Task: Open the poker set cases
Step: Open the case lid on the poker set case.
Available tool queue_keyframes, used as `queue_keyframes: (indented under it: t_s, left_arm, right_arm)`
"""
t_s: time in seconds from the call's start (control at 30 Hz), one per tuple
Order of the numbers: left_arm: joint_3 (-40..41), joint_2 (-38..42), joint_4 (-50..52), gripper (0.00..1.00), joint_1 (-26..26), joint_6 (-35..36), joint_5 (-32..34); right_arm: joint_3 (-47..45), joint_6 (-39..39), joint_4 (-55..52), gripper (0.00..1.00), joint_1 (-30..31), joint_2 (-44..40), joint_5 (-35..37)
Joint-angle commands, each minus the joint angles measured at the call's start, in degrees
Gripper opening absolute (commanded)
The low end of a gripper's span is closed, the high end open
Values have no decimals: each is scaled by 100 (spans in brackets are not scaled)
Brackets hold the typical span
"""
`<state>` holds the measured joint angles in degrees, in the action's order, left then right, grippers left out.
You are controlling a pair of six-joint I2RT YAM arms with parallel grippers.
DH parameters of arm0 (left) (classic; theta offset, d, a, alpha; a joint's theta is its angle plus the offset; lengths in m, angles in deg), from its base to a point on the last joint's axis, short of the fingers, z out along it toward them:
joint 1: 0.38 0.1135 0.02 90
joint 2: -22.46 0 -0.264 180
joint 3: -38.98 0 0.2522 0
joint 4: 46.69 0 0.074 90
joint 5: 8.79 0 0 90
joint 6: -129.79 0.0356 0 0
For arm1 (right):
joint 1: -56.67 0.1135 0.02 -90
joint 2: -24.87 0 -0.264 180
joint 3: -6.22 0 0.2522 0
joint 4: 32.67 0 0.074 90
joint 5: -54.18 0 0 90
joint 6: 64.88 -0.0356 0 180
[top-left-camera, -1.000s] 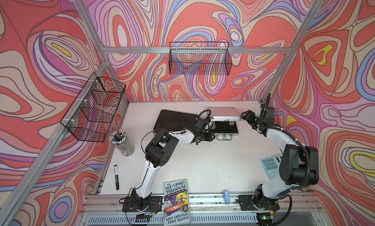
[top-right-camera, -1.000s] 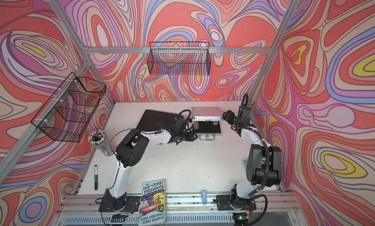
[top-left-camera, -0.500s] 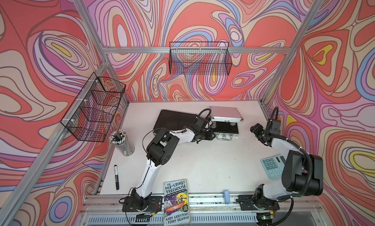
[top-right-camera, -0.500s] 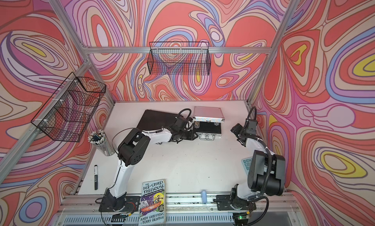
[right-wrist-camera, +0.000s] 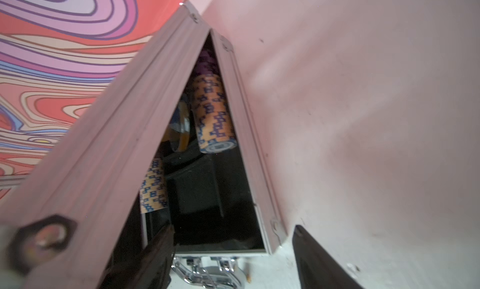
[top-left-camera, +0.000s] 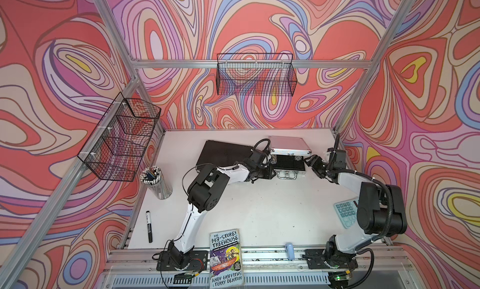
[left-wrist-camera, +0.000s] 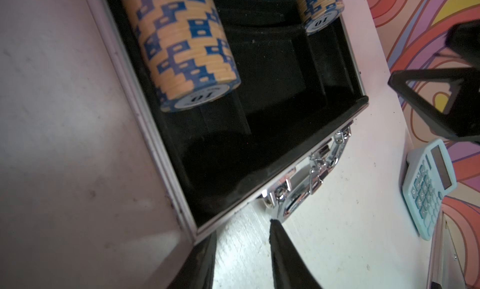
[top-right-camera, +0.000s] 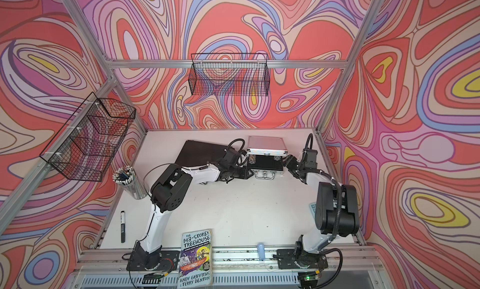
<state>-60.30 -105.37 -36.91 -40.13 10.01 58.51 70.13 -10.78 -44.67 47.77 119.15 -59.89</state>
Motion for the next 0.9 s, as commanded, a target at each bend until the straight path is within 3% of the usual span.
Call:
queue_keyframes:
  t_s: [0.0, 0.37, 0.87]
  left_arm:
    - [-124, 69, -140, 37, 2, 50, -11]
    - [85, 253, -175, 38, 2, 58, 64]
    - [304, 508, -58, 38, 2, 172, 203]
  right_arm:
    - [215, -271, 408, 74, 38, 161, -251]
    - [1741, -198, 211, 74, 44, 546, -189]
    - [3777, -259, 165, 74, 45, 2046, -242]
